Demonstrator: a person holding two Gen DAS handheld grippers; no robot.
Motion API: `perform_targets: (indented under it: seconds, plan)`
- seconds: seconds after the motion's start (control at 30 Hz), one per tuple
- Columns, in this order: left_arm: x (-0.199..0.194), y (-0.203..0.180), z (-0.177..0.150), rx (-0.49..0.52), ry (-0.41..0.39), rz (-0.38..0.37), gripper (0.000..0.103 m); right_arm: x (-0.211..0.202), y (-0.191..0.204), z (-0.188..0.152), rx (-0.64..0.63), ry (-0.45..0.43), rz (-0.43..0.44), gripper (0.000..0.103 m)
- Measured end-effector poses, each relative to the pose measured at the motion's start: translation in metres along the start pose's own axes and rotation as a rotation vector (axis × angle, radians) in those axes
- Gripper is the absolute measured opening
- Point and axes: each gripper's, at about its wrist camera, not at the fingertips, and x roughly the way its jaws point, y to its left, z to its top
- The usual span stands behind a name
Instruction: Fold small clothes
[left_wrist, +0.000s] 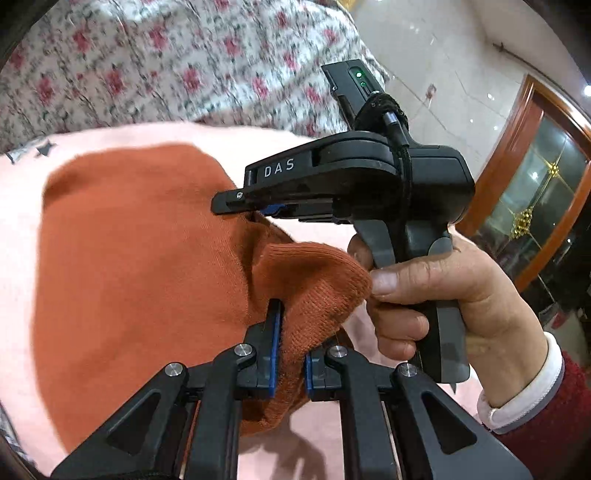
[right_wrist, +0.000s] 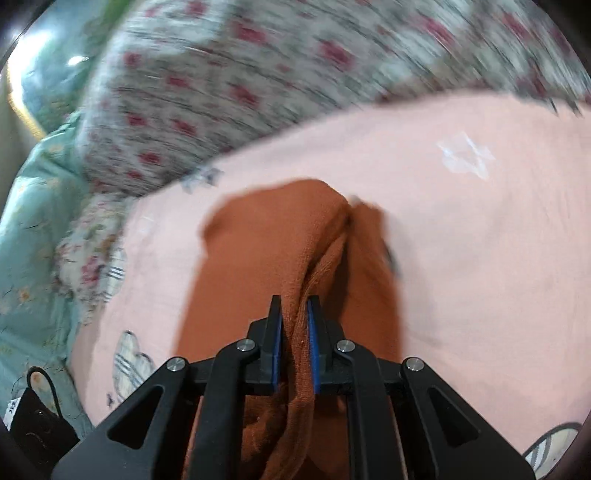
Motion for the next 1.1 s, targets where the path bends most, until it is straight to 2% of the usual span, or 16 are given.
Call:
perform_targets:
  seconds: [0.1, 0.27, 0.43, 0.53, 0.57, 0.6, 0.63, 0.67, 0.7, 0.73, 0.77, 0.87, 0.9, 1.0, 1.1]
  plan:
    - [0.009, -0.003, 0.0, 0.013, 0.013, 0.002, 0.009, 0.0, -0.012, -0.004, 0.02, -0.008, 0.022, 0.013]
    - [0.015, -0.003, 0.003, 0.017, 0.017, -0.007, 0.009, -0.006, -0.007, -0.006, -0.003, -0.044, -0.009, 0.013]
    - [0.039, 0.004, -0.008, 0.007, 0.097, -0.019, 0.011, 0.007, -0.021, -0.018, 0.022, -0.013, -0.062, 0.012]
    - [0.028, 0.009, -0.009, -0.001, 0.101, -0.04, 0.018, 0.0, -0.025, -0.02, 0.033, -0.028, -0.045, 0.014]
    - [0.023, 0.011, -0.01, -0.01, 0.106, -0.05, 0.024, -0.005, -0.023, -0.021, 0.026, -0.038, -0.067, 0.015]
    - [0.015, 0.014, -0.012, -0.02, 0.106, -0.065, 0.029, -0.009, -0.022, -0.022, 0.018, -0.045, -0.081, 0.019]
    - [0.006, 0.018, -0.014, -0.035, 0.103, -0.072, 0.039, -0.016, -0.019, -0.024, 0.01, -0.056, -0.104, 0.025]
    - [-0.004, 0.023, -0.016, -0.055, 0.097, -0.079, 0.046, -0.021, -0.017, -0.027, 0.009, -0.061, -0.109, 0.04]
    - [-0.015, 0.031, -0.019, -0.084, 0.085, -0.087, 0.049, -0.024, -0.015, -0.029, 0.01, -0.066, -0.107, 0.05]
    - [-0.026, 0.039, -0.021, -0.118, 0.076, -0.089, 0.056, -0.031, -0.014, -0.032, 0.01, -0.083, -0.094, 0.067]
    - [-0.036, 0.047, -0.023, -0.143, 0.066, -0.083, 0.065, -0.036, -0.013, -0.036, 0.008, -0.102, -0.079, 0.073]
    - [-0.063, 0.081, -0.023, -0.22, 0.023, -0.009, 0.079, -0.037, -0.015, -0.043, 0.022, -0.081, -0.042, 0.074]
    - [-0.069, 0.095, -0.021, -0.245, 0.01, 0.009, 0.081, -0.035, -0.016, -0.044, 0.028, -0.07, -0.034, 0.074]
    - [-0.069, 0.133, -0.014, -0.306, 0.029, 0.022, 0.081, -0.027, -0.018, -0.046, 0.036, -0.041, -0.021, 0.074]
    - [-0.055, 0.164, -0.006, -0.373, 0.068, -0.001, 0.081, -0.016, -0.022, -0.044, 0.051, -0.007, 0.005, 0.074]
